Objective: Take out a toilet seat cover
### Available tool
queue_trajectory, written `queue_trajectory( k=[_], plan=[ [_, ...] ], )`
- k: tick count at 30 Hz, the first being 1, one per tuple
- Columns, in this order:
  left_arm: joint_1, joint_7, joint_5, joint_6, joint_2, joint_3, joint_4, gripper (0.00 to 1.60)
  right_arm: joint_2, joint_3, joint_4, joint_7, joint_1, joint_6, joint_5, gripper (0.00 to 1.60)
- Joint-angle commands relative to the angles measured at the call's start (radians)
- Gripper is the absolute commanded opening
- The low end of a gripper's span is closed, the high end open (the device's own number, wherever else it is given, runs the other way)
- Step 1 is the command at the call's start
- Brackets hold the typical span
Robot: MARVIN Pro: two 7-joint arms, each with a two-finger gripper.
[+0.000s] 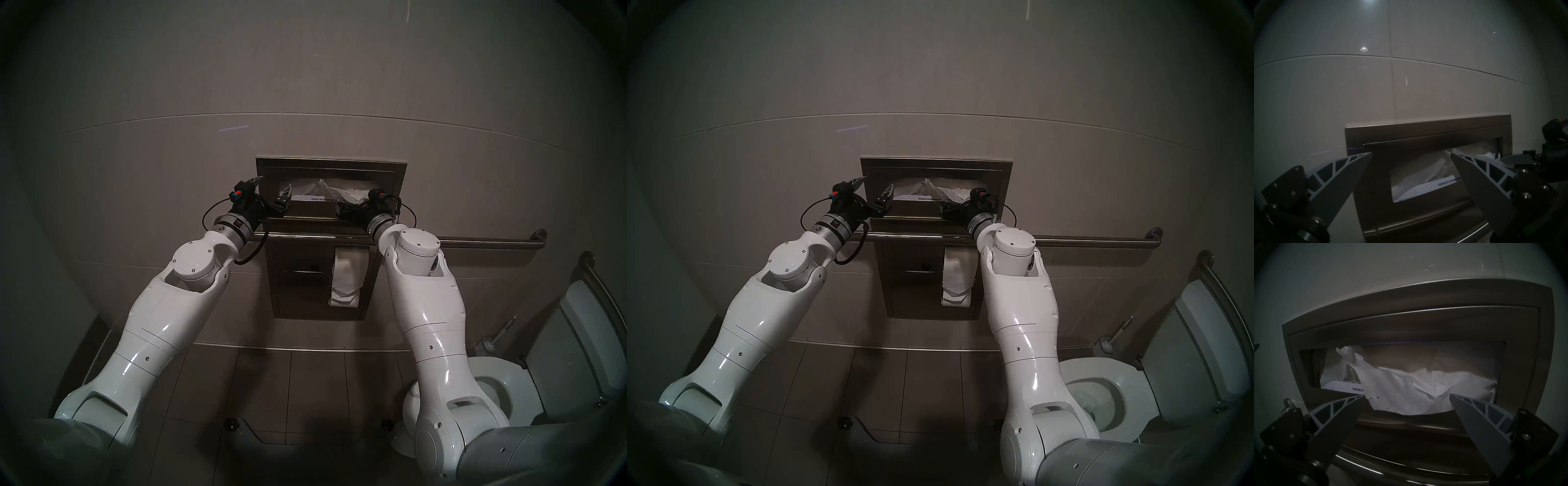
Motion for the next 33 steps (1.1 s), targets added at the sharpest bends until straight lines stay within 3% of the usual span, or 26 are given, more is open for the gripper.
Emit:
queue_trajectory(
  k=[1,21,33],
  plan=[
    [-0.06,0.005,-0.003,-0.015,-0.035,-0.005,-0.005,1.6,0.002,0.006,-0.052,-0.003,0.016,-0.017,0.002,1.6],
    [-0.13,-0.024,0.051,-0.008,-0.078,0.063,0.093,1.6,0.004,0.014,-0.098,-0.02,-0.021,-0.016,0.014,1.6],
    [-0.211,0.03,0.089,-0.021,-0.147,0.06,0.211,1.6,0.007,0.021,-0.126,-0.029,-0.045,-0.012,0.02,1.6]
  ],
)
